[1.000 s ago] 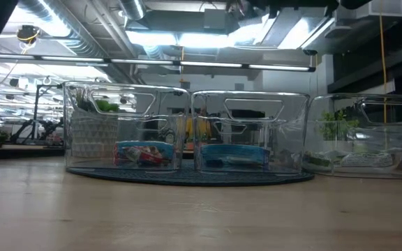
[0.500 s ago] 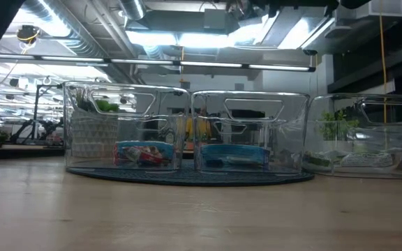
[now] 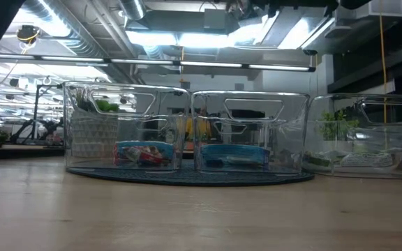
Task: Pick and place Granola Bars by type
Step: Put the red granola bar into the left transparent bin
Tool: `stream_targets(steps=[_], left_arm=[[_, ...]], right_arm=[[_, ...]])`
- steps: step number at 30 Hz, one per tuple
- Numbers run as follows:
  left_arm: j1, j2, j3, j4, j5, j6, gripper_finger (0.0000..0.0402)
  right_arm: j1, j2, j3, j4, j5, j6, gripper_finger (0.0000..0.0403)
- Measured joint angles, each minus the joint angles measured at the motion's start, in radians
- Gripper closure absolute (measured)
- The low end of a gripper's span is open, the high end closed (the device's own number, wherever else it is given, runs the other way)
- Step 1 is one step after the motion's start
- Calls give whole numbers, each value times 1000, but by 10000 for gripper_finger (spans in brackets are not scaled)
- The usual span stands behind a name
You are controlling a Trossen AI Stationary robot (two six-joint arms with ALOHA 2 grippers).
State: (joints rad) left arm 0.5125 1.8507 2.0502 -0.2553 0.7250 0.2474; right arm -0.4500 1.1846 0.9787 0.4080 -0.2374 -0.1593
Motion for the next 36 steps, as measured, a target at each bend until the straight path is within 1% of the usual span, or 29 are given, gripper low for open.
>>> stream_targets(steps=[3,5,8,12,13,16,20,25,31,36], left_arm=[[8,-1,0,-9,4,-2,381],[11,-4,0,-18,7,-2,380],[20,-13,0,-43,7,-2,383],[31,-30,0,-103,-3,18,384],[37,-35,0,-128,-5,20,384],[44,-56,0,-195,-5,33,384],[54,-106,0,-337,-4,80,383],[53,-163,0,-555,-16,148,383],[36,-213,0,-812,-88,202,383],[-1,-221,0,-953,-115,216,383]], right_arm=[[-1,1,0,-1,-34,1,381],[-1,0,0,-5,-58,0,369],[-1,-13,0,-40,-69,-1,334],[-16,-53,0,-129,-74,-3,270],[-24,-67,0,-159,-65,-4,255],[-43,-109,0,-239,14,-4,213],[-63,-149,0,-314,86,-5,178],[-83,-160,0,-368,113,-7,165],[-108,-148,0,-389,113,-16,164],[-126,-140,0,-382,114,-106,164]])
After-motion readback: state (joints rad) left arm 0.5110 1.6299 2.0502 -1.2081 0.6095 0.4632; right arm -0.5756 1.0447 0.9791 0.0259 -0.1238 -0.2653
